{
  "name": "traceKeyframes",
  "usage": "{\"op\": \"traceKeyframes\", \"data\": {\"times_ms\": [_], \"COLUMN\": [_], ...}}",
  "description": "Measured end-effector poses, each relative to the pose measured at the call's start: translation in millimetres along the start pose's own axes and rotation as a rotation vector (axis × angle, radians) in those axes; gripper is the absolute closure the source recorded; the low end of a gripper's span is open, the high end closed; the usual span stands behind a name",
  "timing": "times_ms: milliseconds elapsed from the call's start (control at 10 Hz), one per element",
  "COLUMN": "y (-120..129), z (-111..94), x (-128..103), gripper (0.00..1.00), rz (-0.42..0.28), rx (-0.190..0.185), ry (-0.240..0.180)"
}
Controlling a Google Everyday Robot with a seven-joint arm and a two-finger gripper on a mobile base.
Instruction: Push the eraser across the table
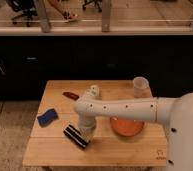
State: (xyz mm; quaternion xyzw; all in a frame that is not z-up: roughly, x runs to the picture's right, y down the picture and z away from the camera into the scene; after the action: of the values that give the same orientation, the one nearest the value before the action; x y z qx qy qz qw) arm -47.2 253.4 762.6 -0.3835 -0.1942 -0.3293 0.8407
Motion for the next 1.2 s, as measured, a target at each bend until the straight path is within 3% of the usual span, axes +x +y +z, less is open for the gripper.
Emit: {"op": "traceKeyframes", "data": {"times_ms": [800,1200], "y": [4.2,7.4], "z": [8.4,12.8], "x": [5.5,-0.6], "gripper": [1.0,1.0], "rz": [0.021,-0.002], "rx": [0.002,0.007], "ry": [0.003,0.001]}}
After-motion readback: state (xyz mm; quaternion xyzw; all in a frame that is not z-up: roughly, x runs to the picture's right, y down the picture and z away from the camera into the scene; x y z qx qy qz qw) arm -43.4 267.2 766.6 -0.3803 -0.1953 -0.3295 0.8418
